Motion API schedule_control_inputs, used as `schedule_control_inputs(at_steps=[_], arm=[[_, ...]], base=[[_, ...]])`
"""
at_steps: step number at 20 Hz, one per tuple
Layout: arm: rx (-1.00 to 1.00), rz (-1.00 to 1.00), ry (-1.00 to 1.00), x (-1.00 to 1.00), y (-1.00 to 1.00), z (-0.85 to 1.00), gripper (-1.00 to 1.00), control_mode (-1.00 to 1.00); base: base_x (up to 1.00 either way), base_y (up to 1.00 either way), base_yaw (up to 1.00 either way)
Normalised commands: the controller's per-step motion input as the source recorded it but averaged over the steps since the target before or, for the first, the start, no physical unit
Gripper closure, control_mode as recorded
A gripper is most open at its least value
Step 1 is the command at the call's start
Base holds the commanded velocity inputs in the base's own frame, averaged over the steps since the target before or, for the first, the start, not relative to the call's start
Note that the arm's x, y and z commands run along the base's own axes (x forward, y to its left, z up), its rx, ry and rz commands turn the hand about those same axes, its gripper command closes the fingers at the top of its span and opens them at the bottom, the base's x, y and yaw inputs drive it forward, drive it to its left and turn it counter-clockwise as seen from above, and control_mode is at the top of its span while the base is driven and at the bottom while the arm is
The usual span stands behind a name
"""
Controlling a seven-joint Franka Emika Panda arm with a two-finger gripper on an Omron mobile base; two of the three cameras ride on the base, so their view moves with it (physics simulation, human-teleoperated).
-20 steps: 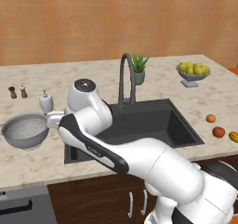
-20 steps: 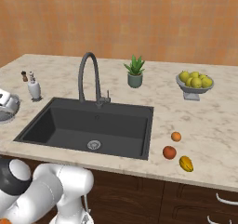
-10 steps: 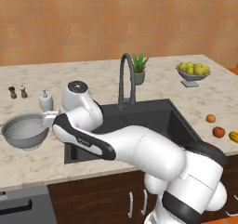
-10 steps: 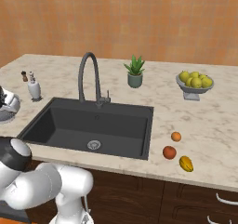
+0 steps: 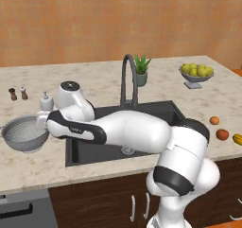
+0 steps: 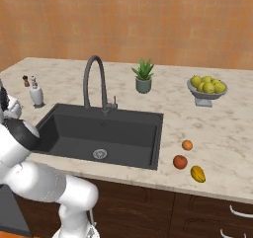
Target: Put the colander in the sink, put the tangerine, mango, orange in the colander, and turn on the sink faucet and pour water over the colander.
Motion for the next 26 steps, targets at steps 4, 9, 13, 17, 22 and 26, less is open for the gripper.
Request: schedule_control_inputs(at_steps=[4,9,13,17,22,26], arm=[[0.00,-0.04,0.05,0.33,0.30,-0.15,-1.00,-1.00],[-0.01,-0.10,0.03,0.22,0.24,-0.18,-1.00,-1.00],[-0.01,-0.12,0.03,0.20,0.25,-0.19,-1.00,-1.00],[-0.01,-0.11,0.03,0.30,0.31,-0.15,-1.00,-1.00],[-0.02,-0.10,0.02,0.39,0.39,-0.10,-1.00,-1.00],[0.00,-0.06,-0.02,0.26,0.55,0.04,-1.00,-1.00]], base=[[0.00,0.00,0.00],[0.00,0.00,0.00],[0.00,0.00,0.00],[0.00,0.00,0.00],[0.00,0.00,0.00],[0.00,0.00,0.00]])
